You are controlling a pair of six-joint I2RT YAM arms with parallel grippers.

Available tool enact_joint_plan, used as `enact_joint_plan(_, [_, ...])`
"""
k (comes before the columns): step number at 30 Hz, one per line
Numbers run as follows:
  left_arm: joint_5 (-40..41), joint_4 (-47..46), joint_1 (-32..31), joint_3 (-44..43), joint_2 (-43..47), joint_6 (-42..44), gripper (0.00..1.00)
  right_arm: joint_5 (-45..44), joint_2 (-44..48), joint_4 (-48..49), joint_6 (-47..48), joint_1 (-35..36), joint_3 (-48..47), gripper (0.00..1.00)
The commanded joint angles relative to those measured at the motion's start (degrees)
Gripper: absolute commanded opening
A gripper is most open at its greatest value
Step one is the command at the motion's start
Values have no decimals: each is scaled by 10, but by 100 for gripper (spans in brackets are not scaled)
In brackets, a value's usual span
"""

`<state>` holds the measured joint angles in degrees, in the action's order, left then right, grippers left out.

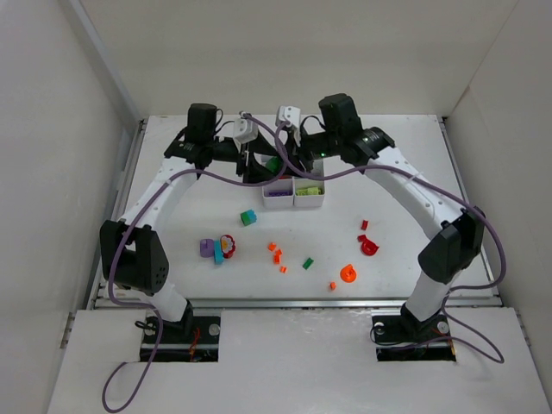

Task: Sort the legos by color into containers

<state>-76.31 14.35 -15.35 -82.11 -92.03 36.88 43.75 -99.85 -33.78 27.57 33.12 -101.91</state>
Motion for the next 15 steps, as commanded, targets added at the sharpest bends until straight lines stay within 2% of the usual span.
enact_joint_plan(1, [-35, -26, 0, -1, 19, -27, 60, -11, -7, 29, -2, 8, -42, 0])
enact_joint_plan(4, [-23, -20, 0, -6, 19, -27, 45, -11, -7, 29, -2, 8, -42, 0])
enact_joint_plan(6, [-23, -6, 0, -1, 19, -21, 44, -17, 1, 43, -2, 8, -28, 0])
enact_joint_plan(8, [-23, 8, 0, -1, 19, -1, 48, -30, 9, 50, -2, 8, -15, 0])
enact_joint_plan(9, [-23, 16, 0, -1, 19, 7, 59, -31, 16, 50, -2, 8, -15, 0])
enact_joint_plan(11, [-10, 33, 0, -1, 19, 23, 69, -39, 16, 50, -2, 8, -15, 0])
enact_joint_plan(15, [1, 55, 0, -6, 19, 47, 72, -39, 21, 50, 4, 8, -15, 0])
